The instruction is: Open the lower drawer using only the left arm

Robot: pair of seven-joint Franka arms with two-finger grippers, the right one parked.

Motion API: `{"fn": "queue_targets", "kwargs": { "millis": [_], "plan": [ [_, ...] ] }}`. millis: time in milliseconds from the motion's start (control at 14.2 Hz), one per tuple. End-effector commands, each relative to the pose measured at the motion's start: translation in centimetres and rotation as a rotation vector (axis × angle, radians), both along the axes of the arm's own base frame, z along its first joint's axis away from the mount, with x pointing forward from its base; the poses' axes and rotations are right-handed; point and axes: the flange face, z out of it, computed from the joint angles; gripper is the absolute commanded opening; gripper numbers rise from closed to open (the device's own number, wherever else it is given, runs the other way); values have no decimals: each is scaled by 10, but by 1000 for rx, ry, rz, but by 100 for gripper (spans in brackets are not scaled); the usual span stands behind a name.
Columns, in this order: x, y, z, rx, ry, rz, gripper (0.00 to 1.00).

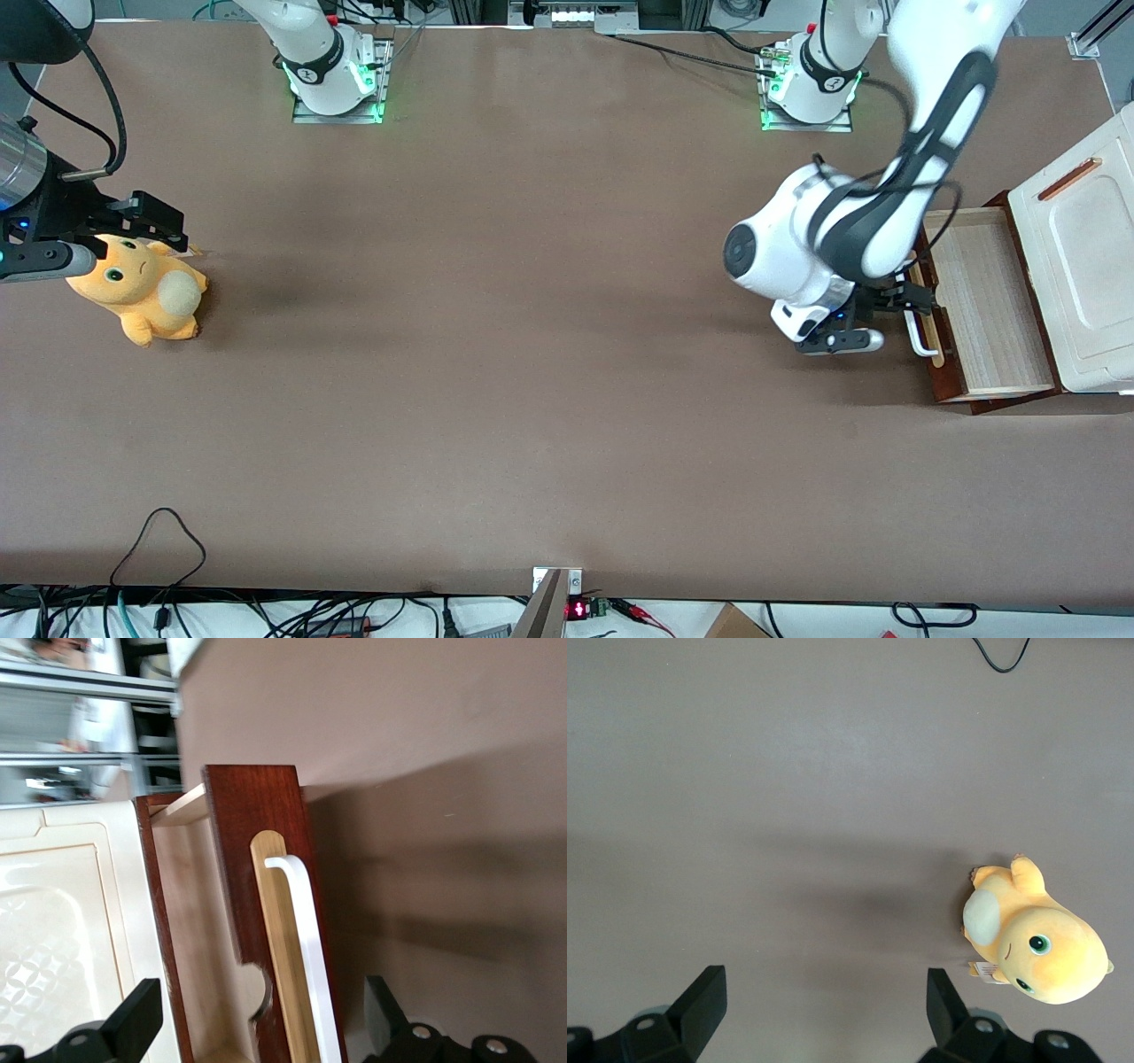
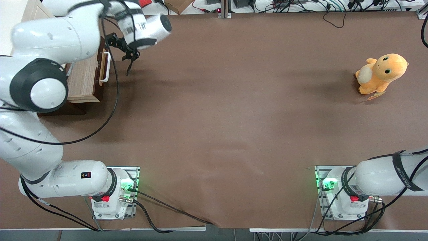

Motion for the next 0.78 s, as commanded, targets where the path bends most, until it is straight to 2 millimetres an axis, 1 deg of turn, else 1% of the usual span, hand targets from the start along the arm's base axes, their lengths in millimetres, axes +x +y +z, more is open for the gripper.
{"fn": "queue_targets", "kwargs": {
  "millis": [0,71,141,212,282,353,423,564,635,705],
  "plan": [
    [2,20,84,-278,-3,73,100],
    [1,36,113,-389,-11,116,100],
    [-2,58,134,-478,8,130,100],
    [-5,72,152,-552,32,106,100],
    [-8,91,166,-649,43,107,100],
    [-12,102,178,-729,36,120,100],
    [-15,108,187,-767,32,116,100],
    [-23,108,200,-773,35,102,100],
    [-22,106,208,-774,22,92,100],
    [-21,106,211,-780,15,87,100]
  ]
}}
